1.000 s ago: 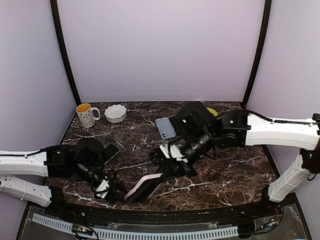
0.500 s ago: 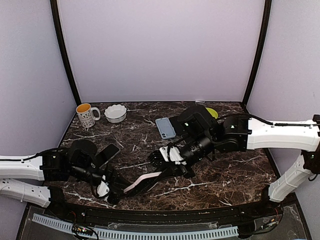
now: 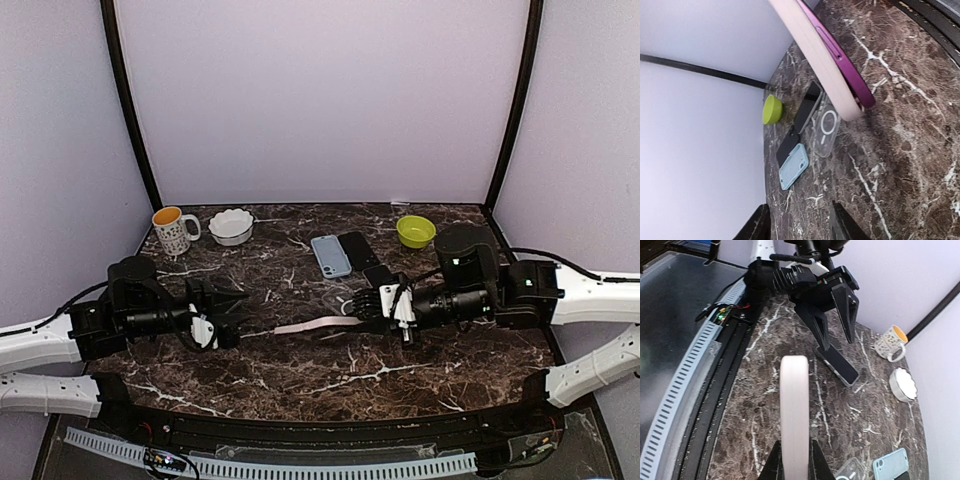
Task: Take the phone out of the phone case
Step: Remove the bottom left corner of the phone case, then pass from the right arm to the left
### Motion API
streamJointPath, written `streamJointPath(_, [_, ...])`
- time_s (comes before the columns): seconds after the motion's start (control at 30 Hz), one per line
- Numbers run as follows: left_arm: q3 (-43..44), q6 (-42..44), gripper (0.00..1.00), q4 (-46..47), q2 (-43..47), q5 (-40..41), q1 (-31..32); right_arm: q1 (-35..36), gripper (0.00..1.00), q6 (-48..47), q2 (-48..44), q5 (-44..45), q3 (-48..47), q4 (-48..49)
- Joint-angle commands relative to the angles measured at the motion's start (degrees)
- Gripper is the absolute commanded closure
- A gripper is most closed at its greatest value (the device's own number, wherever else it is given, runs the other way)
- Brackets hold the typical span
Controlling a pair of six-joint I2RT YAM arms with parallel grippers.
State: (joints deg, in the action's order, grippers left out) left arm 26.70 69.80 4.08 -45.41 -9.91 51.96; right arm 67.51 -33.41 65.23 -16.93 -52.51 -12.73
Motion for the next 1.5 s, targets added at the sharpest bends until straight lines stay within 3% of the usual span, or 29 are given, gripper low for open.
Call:
streamJointPath(0.0, [1.88, -6.44, 0.59, 3.65, 2.29, -10.26, -6.81, -0.31, 1.00, -0.77, -1.86, 8.10, 1.96, 18.24])
streamJointPath(0.2, [5.47, -13.45, 0.65, -0.63, 3.30, -27.59, -15.25, 0.23, 1.00, -5.80, 0.40, 12.32, 1.18, 28.01])
streamJointPath(0.4, [6.92, -16.43, 0.62, -3.21, 1.00, -33.41, -16.45, 1.02, 1.00, -8.84, 2.84, 11.81, -1.05, 31.16])
streamJointPath(0.63, [5.84, -19.96, 0.62, 1.06, 0.21, -37.35, -16.46, 3.01, 1.00, -9.20, 4.24, 9.98, -2.13, 32.60])
streamJointPath(1.47, [5.29, -19.88, 0.63, 0.94, 0.01, -31.62, -16.48, 4.04, 1.00, -10.45, 3.24, 10.42, -2.26, 31.97])
